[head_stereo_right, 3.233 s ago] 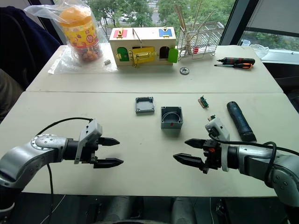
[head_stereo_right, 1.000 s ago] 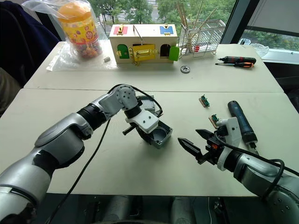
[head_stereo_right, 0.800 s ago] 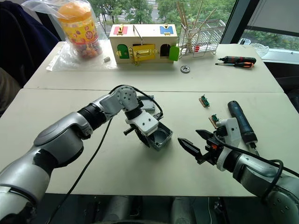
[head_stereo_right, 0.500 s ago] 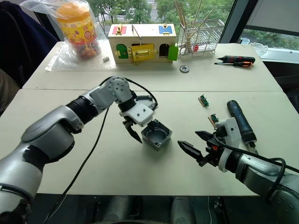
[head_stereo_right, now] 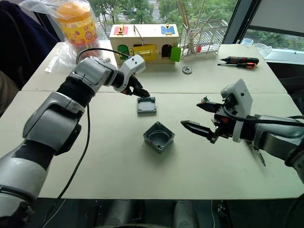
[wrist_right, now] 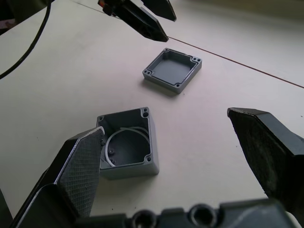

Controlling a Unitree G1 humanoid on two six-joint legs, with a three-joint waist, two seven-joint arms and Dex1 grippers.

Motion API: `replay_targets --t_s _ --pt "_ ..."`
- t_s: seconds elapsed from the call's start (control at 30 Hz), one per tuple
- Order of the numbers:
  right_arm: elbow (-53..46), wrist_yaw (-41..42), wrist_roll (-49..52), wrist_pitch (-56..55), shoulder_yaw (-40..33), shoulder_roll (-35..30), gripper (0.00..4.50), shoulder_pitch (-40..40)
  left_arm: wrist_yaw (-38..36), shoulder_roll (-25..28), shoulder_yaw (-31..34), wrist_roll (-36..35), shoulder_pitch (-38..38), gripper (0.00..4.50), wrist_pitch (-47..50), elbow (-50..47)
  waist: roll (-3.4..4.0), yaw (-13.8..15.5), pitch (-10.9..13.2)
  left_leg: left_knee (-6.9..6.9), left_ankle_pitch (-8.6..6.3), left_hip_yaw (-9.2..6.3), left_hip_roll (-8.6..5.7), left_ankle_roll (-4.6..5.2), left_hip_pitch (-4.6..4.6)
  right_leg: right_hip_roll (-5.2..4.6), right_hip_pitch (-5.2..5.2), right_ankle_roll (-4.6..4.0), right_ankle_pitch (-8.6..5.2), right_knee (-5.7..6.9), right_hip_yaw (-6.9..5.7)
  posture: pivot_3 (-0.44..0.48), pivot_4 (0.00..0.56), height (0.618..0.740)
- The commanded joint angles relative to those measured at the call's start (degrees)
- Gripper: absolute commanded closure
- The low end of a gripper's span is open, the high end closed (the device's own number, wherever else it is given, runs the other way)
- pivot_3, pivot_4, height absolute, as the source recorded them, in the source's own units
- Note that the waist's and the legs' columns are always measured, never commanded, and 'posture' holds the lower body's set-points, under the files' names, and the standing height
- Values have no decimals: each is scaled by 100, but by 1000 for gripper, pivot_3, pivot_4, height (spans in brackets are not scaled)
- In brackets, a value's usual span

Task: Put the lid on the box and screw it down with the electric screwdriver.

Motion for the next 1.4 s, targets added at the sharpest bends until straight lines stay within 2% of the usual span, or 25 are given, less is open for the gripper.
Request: replay_targets --t_s 0.03,0.13,0.3,0.53,0.8,1.0,1.1,1.23,1.27,1.4 --pt "26 142 -360 -85 496 145 0 -499 1059 -247 789 89 -74 1337 693 221 -3 9 2 1 1 1 0 -2 0 0 0 0 0 1 0 0 150 708" --pt "15 187 -615 -76 762 264 0 -677 1651 -398 1134 211 15 1337 900 255 -4 13 2 6 2 3 1 -3 0 -3 0 0 0 4 0 0 150 708" --pt "-33 208 -785 -72 784 462 0 -603 2060 -407 1443 379 151 1337 1167 138 -4 11 2 6 4 11 0 -8 0 -3 0 0 0 6 0 0 150 708" --pt "-118 79 -934 -55 700 759 0 -377 2075 -572 1803 371 256 1337 1332 203 -4 23 2 7 8 22 -5 -14 0 -3 1 0 0 9 -2 0 150 708" --pt "-255 -130 -907 9 567 947 0 -208 1875 -691 1436 875 342 1337 969 497 -3 11 1 3 12 23 -7 -22 2 -1 1 0 0 9 -3 0 150 708" --pt "-345 -265 -894 39 501 1065 0 -89 1795 -778 1535 1016 305 1337 748 827 -3 16 -3 6 14 22 -8 -24 6 -2 6 0 0 12 -3 0 150 708" --pt "-347 -269 -903 52 473 1075 0 -69 1654 -847 1515 1068 338 2162 661 897 -2 21 -3 6 14 21 -8 -25 8 -2 6 0 0 14 -3 0 150 708" --pt "-305 -220 -925 78 416 1013 0 -78 1691 -905 1576 1133 425 4183 554 947 -2 26 -6 6 14 21 -9 -25 7 -3 8 0 0 14 -3 0 150 708" --pt "-285 -200 -934 85 409 996 0 -88 1723 -914 1613 1128 444 4444 541 951 -2 26 -6 6 14 20 -9 -25 9 -3 9 0 0 14 -3 0 150 708" --pt "-187 -116 -972 118 394 960 0 -152 1905 -907 1811 1118 531 4444 418 891 -3 28 -11 7 14 18 -8 -25 10 -3 12 0 0 15 -3 0 150 708"
